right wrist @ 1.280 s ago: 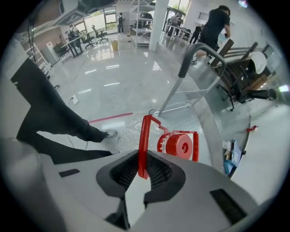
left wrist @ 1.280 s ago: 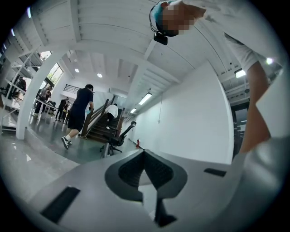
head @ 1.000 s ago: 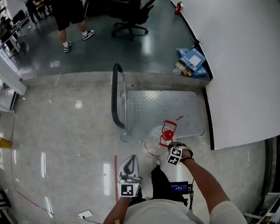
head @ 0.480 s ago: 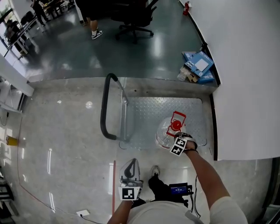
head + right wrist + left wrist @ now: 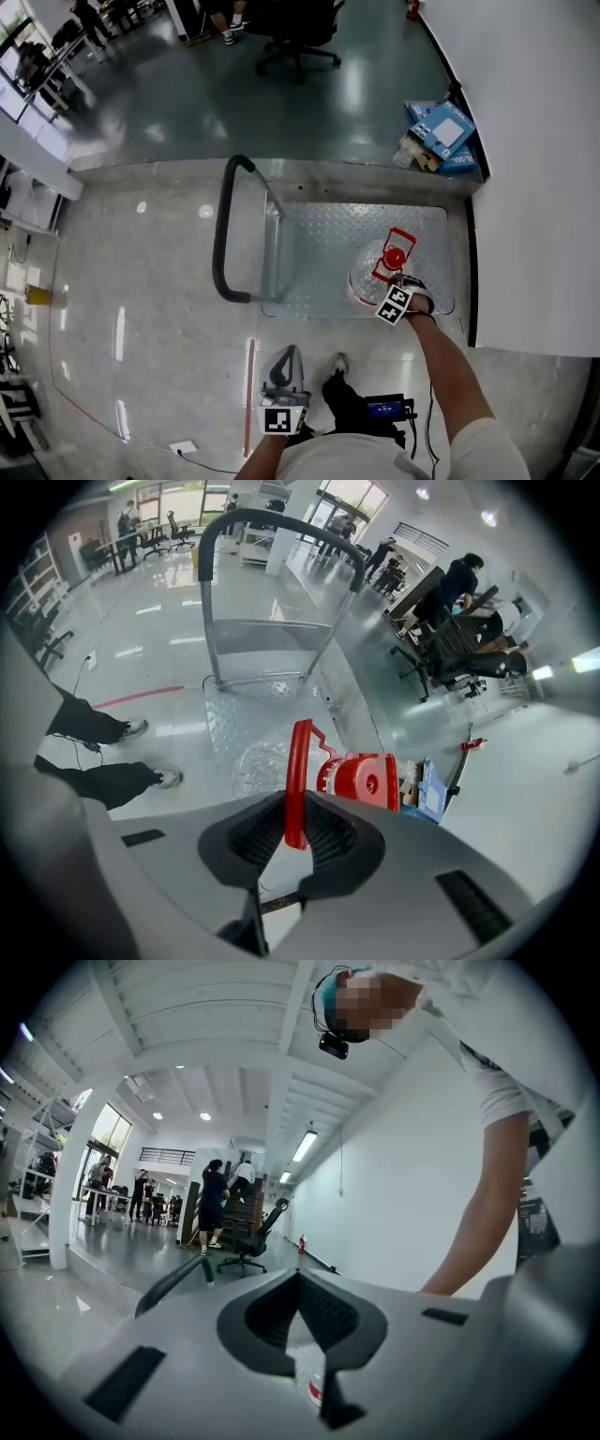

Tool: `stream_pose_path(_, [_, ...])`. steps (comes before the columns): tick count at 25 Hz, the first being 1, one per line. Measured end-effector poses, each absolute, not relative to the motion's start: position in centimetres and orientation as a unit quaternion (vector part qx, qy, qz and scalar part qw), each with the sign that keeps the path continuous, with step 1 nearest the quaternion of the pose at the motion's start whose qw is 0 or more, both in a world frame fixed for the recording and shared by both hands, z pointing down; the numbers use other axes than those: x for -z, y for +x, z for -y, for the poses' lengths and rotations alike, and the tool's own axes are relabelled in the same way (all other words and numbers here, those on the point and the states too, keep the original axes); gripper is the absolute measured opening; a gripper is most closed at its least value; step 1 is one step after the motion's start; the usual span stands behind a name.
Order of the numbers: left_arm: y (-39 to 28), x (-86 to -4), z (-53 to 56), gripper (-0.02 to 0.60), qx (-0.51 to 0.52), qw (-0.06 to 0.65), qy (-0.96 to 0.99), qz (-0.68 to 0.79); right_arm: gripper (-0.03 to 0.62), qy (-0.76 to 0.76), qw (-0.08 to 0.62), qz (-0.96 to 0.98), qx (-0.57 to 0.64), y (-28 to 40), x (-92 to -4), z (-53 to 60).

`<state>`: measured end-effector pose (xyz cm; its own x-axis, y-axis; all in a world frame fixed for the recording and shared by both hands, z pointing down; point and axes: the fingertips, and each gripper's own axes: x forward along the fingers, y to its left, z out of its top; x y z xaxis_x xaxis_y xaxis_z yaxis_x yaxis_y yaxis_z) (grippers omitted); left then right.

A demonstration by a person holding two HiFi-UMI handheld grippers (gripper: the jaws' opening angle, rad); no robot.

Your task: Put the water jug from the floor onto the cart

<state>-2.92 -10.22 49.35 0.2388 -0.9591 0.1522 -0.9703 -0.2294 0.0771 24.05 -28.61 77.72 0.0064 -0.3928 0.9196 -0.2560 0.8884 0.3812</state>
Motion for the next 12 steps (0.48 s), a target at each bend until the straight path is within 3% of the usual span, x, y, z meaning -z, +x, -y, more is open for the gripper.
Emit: stream_pose_path(12, [-2.9, -50.6, 10.9, 0.003, -0.056, 0.076, 0.785, 0.612, 0.054, 0.229, 0.668, 0.706, 0.056, 23.2, -80.0, 25.8])
